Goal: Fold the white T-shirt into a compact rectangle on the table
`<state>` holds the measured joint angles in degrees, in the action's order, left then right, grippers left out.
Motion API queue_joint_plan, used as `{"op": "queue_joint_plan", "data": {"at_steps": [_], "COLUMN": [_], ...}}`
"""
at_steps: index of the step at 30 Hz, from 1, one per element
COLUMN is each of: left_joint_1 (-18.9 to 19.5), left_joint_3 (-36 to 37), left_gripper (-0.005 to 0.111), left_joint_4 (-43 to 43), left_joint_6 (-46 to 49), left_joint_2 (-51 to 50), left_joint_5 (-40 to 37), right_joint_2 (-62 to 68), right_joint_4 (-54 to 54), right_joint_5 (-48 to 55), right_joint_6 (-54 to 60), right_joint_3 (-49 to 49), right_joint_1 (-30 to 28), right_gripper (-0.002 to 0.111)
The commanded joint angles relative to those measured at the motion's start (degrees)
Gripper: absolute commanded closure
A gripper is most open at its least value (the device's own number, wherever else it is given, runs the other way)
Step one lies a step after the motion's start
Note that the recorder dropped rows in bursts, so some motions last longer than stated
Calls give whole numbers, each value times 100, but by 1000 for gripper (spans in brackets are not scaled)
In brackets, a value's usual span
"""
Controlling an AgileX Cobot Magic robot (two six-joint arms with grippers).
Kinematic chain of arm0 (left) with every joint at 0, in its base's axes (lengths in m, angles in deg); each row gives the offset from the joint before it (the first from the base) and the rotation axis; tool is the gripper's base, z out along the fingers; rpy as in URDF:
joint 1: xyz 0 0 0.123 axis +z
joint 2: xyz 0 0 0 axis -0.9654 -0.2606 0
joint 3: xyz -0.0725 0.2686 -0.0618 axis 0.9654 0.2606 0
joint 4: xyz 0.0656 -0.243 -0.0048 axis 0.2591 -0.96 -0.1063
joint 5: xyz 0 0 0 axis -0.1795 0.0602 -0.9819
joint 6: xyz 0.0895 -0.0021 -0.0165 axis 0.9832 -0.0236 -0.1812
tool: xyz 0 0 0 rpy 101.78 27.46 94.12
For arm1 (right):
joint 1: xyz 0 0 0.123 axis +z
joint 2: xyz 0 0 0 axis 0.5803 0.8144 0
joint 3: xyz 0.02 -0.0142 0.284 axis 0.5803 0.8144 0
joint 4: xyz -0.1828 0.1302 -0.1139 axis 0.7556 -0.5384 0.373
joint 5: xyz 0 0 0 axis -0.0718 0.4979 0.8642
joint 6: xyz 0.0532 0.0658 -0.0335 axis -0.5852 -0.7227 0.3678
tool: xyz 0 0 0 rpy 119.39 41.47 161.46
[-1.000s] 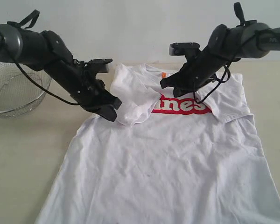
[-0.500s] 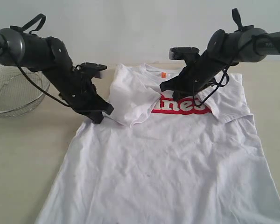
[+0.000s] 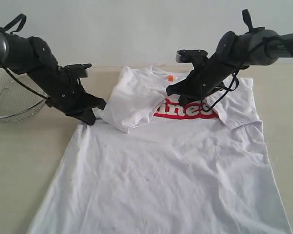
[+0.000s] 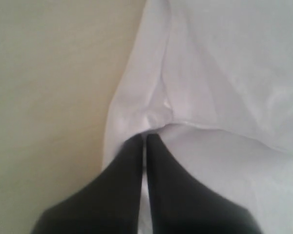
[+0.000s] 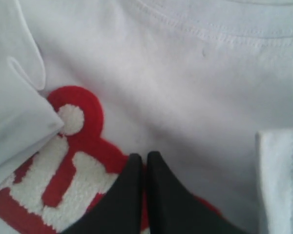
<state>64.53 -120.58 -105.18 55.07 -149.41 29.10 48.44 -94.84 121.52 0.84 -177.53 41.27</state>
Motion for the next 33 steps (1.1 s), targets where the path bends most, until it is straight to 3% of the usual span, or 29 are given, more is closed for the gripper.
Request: {"op": "queue_joint_plan", "data": {"at_steps": [1, 5, 11, 15, 23, 33], "left_joint_1": [-5, -123, -123, -123, -123, -123], "left_joint_3": [232, 306, 306, 306, 306, 306], "left_gripper": [102, 102, 102, 102, 102, 102], "left_joint_4": [-42, -978, -792, -765, -765, -941], "left_joint_6": [428, 1265, 1320, 1320, 1515, 1515], "left_joint_2": [-68, 326, 646, 670, 605, 212], "left_joint_5": [-131, 33, 169, 564, 1172, 1191], "right_joint_2": [78, -435, -1045, -1285, -2045, -2170], "right_joint_4": [116, 120, 120, 120, -112, -179], "right_joint_5": [123, 134, 1045, 1272, 891, 64], "right_joint_6": [142, 344, 344, 332, 251, 242], "right_joint_3": [22, 22, 83, 659, 2310, 3612], "right_joint_1": [4, 107, 167, 210, 498, 1037], "right_gripper": [108, 108, 108, 109, 109, 109]}}
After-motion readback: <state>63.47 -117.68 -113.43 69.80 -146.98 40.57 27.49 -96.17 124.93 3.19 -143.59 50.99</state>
